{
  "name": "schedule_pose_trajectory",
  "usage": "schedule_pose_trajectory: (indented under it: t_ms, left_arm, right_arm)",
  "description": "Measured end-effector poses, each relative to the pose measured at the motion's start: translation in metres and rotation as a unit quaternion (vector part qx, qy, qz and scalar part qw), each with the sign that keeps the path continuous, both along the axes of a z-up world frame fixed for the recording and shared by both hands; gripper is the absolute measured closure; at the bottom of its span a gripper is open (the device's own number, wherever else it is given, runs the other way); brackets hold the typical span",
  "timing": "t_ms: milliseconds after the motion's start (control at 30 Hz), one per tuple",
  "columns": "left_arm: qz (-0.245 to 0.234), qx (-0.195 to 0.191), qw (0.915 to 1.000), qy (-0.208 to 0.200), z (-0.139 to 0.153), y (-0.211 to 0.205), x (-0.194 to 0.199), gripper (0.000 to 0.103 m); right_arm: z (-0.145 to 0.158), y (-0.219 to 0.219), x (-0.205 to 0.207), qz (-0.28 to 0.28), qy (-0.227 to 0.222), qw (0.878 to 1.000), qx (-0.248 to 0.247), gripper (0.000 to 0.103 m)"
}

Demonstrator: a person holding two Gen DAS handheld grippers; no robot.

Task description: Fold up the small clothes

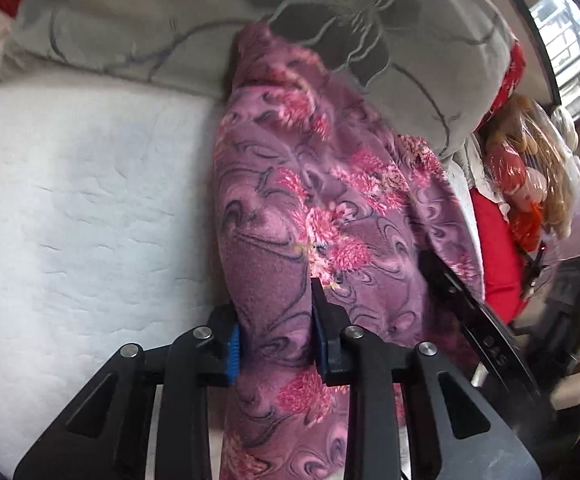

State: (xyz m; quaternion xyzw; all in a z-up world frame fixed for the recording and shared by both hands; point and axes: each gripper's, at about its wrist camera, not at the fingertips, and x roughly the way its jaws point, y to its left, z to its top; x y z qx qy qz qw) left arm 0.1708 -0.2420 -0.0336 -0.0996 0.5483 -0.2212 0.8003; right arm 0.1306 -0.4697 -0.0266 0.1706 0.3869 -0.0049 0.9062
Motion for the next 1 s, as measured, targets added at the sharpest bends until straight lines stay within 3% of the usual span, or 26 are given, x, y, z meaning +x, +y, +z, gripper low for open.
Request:
schedule_pose_trajectory:
  t_ms: [233,500,800,933,1000]
  left_arm:
    - [0.017,0.006,0.9986,-0.05,0.036,0.037,-0.037,0.078]
    - [0.048,0.021,0.9952,-0.083,0.055,0.089,-0.068,0.078]
    - [0.084,0.023,0.9938,-0.069,0.043,0.15,-0.076,0.078]
    - [0.093,0.031,0.9941,-0.047,0.02,0.165,-0.074,0.077]
    - [0.095,0.028,0.995,-0.012,-0.003,0.174,-0.072,0.076]
  right_arm:
    - [0.04,0.049,-0.039,0.019,-0.049,0.996,-0.076,0.078]
    - [0.061,0.108,-0.068,0.037,-0.079,0.995,-0.05,0.078]
    - [0.049,0.163,-0.069,0.055,-0.061,0.996,-0.033,0.078]
    - [0.031,0.174,-0.06,0.059,-0.039,0.997,-0.01,0.078]
    - [0.012,0.175,-0.056,0.058,-0.01,0.998,0.016,0.077]
